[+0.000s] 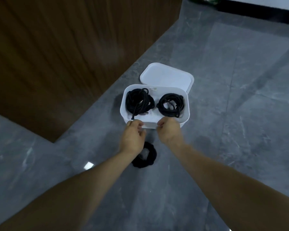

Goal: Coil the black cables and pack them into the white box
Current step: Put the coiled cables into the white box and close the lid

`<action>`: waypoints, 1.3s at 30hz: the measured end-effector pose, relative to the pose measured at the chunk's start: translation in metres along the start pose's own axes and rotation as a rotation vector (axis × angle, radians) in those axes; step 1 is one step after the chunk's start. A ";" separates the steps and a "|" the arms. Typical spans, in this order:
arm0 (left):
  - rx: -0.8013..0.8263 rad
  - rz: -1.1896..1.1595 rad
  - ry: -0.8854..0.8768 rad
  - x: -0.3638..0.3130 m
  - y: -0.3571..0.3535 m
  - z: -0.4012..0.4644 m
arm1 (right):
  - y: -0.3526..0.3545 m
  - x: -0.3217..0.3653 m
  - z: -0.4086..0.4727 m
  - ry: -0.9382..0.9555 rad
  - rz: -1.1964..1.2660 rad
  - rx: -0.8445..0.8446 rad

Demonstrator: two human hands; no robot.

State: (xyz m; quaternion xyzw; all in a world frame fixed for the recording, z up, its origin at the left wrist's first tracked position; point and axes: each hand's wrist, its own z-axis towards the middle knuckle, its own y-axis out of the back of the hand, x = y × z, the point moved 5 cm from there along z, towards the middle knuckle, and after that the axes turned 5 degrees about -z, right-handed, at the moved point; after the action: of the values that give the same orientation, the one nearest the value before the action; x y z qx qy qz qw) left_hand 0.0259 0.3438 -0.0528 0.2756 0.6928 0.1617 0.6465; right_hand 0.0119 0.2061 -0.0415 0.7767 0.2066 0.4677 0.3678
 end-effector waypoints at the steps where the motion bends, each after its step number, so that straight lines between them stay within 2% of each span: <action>1: 0.002 0.029 0.037 0.009 0.003 -0.007 | -0.008 -0.001 -0.007 0.000 -0.007 0.031; 4: 0.025 0.120 0.175 0.038 0.009 -0.022 | -0.032 -0.009 -0.023 -0.013 -0.048 0.105; 9: 0.119 0.101 0.453 0.075 0.002 -0.035 | -0.053 -0.026 -0.039 -0.050 -0.128 0.188; 15: 0.107 0.034 0.509 0.076 -0.009 -0.040 | -0.061 -0.035 -0.047 -0.074 -0.109 0.217; 18: 0.072 -0.119 0.544 0.078 -0.007 -0.042 | -0.056 -0.036 -0.048 -0.083 -0.044 0.201; 21: 0.029 -0.223 0.511 0.063 0.001 -0.038 | -0.037 -0.028 -0.046 -0.079 0.054 0.156; 28: -0.007 -0.241 0.244 -0.032 0.014 0.023 | 0.039 -0.001 -0.004 -0.040 0.191 -0.064; 32: -0.014 -0.210 0.153 -0.064 -0.008 0.062 | 0.071 -0.002 0.037 -0.041 0.187 -0.141; 39: -0.019 -0.132 0.155 -0.071 -0.058 0.112 | 0.085 -0.026 0.100 -0.068 0.009 -0.194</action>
State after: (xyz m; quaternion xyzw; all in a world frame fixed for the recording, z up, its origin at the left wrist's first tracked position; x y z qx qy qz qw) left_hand 0.1269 0.2408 -0.0418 0.2101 0.7558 0.1462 0.6027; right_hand 0.0852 0.0966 -0.0206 0.7539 0.1441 0.4605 0.4458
